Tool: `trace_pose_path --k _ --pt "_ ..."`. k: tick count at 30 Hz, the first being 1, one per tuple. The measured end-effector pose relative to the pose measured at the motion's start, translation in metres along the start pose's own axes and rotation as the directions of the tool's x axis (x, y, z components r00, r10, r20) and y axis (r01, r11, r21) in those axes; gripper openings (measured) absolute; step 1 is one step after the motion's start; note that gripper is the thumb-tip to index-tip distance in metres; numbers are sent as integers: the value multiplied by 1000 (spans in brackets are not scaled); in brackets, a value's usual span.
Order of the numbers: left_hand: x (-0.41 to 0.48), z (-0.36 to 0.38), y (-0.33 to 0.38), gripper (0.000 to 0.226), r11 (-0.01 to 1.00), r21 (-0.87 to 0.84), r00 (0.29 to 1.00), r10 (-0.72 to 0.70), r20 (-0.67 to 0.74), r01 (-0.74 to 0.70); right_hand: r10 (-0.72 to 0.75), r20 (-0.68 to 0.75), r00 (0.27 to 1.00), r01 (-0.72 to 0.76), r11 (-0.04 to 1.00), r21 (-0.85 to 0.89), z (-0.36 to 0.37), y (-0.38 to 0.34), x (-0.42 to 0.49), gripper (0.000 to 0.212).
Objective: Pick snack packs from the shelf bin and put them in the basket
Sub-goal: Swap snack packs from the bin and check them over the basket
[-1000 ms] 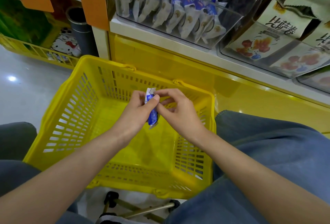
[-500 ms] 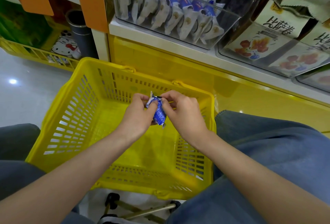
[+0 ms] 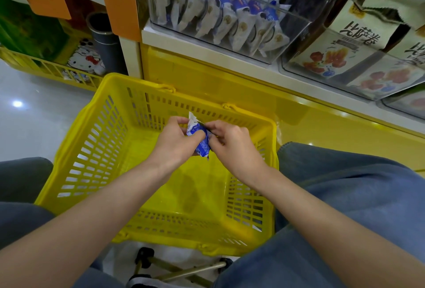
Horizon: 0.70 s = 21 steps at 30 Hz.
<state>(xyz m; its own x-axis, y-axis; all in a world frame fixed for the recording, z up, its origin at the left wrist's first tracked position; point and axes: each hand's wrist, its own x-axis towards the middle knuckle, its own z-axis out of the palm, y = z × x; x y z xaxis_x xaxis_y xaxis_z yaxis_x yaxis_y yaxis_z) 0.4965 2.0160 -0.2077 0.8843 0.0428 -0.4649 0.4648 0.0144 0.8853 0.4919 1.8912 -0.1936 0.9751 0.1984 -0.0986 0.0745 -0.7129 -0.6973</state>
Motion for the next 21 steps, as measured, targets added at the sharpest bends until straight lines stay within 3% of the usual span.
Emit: trace_pose_path --k 8,12,21 --pt "4 -3 4 36 980 -183 995 -93 -35 85 -7 -4 1000 7 998 66 3 -2 -2 29" --pt "2 -5 7 38 954 -256 987 -149 54 158 7 5 1000 -7 1000 22 3 1 -3 30" --pt "-5 -1 9 28 998 -27 986 -45 161 50 8 -37 999 -9 999 -40 -4 3 0 18"
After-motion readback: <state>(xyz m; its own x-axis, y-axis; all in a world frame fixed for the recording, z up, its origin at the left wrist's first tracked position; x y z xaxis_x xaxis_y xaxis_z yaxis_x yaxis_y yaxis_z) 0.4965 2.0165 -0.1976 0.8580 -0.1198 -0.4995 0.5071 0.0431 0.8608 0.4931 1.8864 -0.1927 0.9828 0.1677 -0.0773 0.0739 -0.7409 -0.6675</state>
